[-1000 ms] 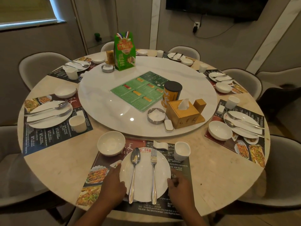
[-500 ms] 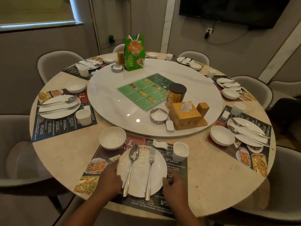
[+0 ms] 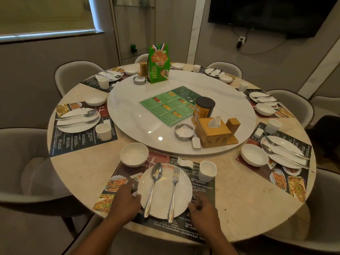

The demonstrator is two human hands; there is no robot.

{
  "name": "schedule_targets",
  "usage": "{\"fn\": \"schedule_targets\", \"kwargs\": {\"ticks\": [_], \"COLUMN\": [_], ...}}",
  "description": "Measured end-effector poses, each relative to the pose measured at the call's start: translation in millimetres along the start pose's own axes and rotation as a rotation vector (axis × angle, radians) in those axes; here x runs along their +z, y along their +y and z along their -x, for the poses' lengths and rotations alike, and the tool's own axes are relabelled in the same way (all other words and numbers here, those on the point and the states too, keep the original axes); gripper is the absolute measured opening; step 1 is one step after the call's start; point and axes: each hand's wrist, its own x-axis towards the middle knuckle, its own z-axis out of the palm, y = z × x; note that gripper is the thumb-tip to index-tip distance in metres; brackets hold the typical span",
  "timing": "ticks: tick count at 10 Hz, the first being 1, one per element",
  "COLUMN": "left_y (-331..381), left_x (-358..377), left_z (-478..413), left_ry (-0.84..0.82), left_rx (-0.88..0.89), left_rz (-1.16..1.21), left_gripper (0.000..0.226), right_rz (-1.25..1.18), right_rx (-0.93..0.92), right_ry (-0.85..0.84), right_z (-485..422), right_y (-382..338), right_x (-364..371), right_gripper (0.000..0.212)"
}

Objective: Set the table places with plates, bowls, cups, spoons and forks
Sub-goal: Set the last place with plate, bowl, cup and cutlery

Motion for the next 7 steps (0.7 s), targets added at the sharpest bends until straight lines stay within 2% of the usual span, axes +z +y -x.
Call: {"fn": "schedule_targets", "kwargs": {"ticks": [2,3,5,7], "left_y": [12,27,67,112], "left_x": [-29,-41,-58,-89], "left_z": [20,35,75,102], "left_ry": [-0.022,-0.078,-0.184,-0.219], "left_rx": [0.010,0.115,0.260,0.438], "left_rz": [-0.159,-0.204,-0.321,-0.399], "left_gripper": [0.053,0.040,0.059,0.062], "right_rz": [0.209,0.248,0.250,0.242], "right_rx": [-0.024,-0.035,-0.105,-0.224], "right_ry": [-0.120,-0.108,-0.037,0.012], "right_z": [37,58,104,136], "right_y": [-5,-13,-46,-94], "right_x": [-41,-66,-104,-144], "right_gripper": [0.027,0.029,0.021,0.031]}}
